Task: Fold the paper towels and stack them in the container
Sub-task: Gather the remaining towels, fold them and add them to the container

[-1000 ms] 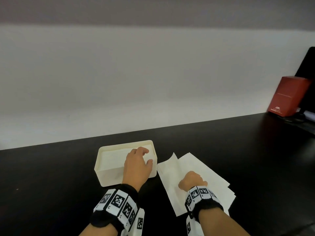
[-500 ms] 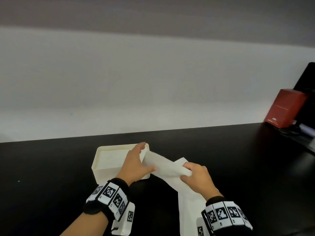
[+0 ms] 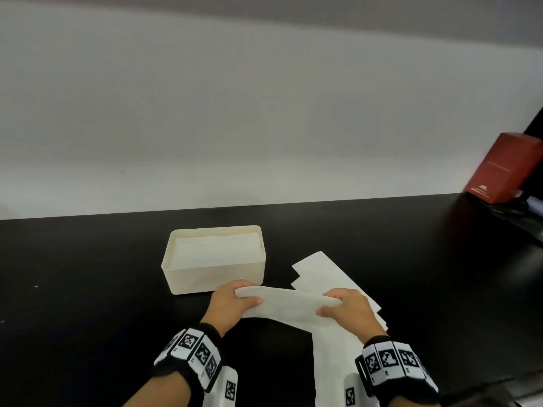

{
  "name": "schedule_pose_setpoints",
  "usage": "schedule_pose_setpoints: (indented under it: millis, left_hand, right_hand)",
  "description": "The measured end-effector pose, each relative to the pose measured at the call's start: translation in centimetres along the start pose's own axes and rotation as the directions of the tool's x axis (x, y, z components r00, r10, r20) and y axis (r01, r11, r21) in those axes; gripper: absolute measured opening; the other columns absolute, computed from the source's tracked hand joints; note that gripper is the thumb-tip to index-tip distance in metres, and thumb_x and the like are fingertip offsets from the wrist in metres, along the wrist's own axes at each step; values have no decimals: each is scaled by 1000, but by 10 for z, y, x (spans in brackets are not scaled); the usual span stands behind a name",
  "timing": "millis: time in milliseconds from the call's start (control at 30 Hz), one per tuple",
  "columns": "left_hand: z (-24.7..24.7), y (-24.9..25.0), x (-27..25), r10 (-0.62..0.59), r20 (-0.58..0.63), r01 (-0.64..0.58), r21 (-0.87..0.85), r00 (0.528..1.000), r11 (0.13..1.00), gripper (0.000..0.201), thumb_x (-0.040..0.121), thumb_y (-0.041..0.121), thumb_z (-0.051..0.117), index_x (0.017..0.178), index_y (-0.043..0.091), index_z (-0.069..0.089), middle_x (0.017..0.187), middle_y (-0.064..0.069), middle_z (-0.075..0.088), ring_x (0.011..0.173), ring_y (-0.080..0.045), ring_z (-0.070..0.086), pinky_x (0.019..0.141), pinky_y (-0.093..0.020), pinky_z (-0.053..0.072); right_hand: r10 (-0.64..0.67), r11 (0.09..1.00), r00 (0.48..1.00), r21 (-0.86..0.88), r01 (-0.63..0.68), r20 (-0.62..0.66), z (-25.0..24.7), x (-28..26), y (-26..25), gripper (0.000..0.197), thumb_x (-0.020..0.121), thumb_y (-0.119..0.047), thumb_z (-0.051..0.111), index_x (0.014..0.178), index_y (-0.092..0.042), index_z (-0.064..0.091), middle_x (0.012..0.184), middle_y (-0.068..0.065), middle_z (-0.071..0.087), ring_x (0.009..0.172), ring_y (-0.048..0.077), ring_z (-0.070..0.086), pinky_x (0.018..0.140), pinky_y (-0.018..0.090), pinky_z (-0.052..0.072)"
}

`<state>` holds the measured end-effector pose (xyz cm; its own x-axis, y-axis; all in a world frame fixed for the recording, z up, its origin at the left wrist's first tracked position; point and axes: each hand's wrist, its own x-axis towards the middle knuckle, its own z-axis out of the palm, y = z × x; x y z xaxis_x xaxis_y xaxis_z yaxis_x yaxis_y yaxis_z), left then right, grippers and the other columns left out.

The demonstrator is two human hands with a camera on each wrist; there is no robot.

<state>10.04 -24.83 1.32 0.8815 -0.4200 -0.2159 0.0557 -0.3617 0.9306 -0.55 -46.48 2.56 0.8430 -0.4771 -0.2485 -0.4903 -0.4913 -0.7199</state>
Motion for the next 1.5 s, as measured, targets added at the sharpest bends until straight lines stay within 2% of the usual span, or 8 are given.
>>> schedule_pose_setpoints:
  millis: [167,300,433,600,767,1033,1333,1500]
  left_hand:
    - [-10,-16,2,-45,33,49,-111,998,993,14,79,5,71,76,19,68,86,0,67,86,-16,60,74,-23,45]
    - [-14,-22,4,-36,40,42,-163,999,986,18,78,2,70,70,18,70,87,-4,70,89,-19,62,81,-26,47]
    - [-22,-20,6,-12,28,19,-262,1000,965,17,78,-2,69,73,14,68,89,-9,70,90,-21,61,86,-29,47]
    - [-25,-27,16,-86,73,103,-280,994,955,30,75,-1,73,91,21,63,104,-7,64,100,-24,59,86,-35,51]
    - [-17,-30,22,-126,113,150,-242,986,959,44,71,-1,76,102,23,58,111,-7,64,108,-23,59,98,-41,49]
    - [-16,-35,23,-102,79,107,-72,992,992,33,75,0,73,93,25,60,99,-1,60,94,-16,58,79,-21,49]
    - [-68,6,36,-11,-149,-1,-79,989,997,35,79,13,72,110,19,57,110,0,64,104,-18,60,94,-40,50]
    - [-113,21,53,28,-331,-44,-40,943,998,37,80,14,72,112,17,55,109,-3,65,103,-23,62,91,-44,52]
  right_hand:
    - [75,961,994,260,-92,76,22,-1,14,40,76,-9,73,111,-25,61,109,-5,59,106,18,56,85,25,46]
    - [79,928,997,365,-75,2,28,2,13,13,81,-8,69,91,-17,68,95,5,67,93,22,61,74,23,47]
    - [35,864,999,503,-18,-25,28,4,6,15,81,-4,68,87,-18,67,91,6,68,89,21,61,75,24,48]
    - [52,867,994,490,-90,91,42,11,12,42,75,3,71,106,-23,59,109,8,63,104,25,59,82,28,51]
    - [69,843,990,523,-125,126,50,14,12,40,74,5,71,107,-17,61,110,8,67,105,26,62,91,40,52]
    - [77,891,988,436,-129,135,48,19,9,21,75,7,68,79,-14,63,84,5,61,85,21,58,66,21,46]
    - [-29,888,1000,459,27,-2,30,43,-72,27,84,-1,65,105,-17,63,93,-8,66,86,4,60,66,14,45]
    - [-118,910,993,398,114,-14,41,74,-133,33,85,-5,64,117,-14,60,109,-1,63,100,15,58,84,27,48]
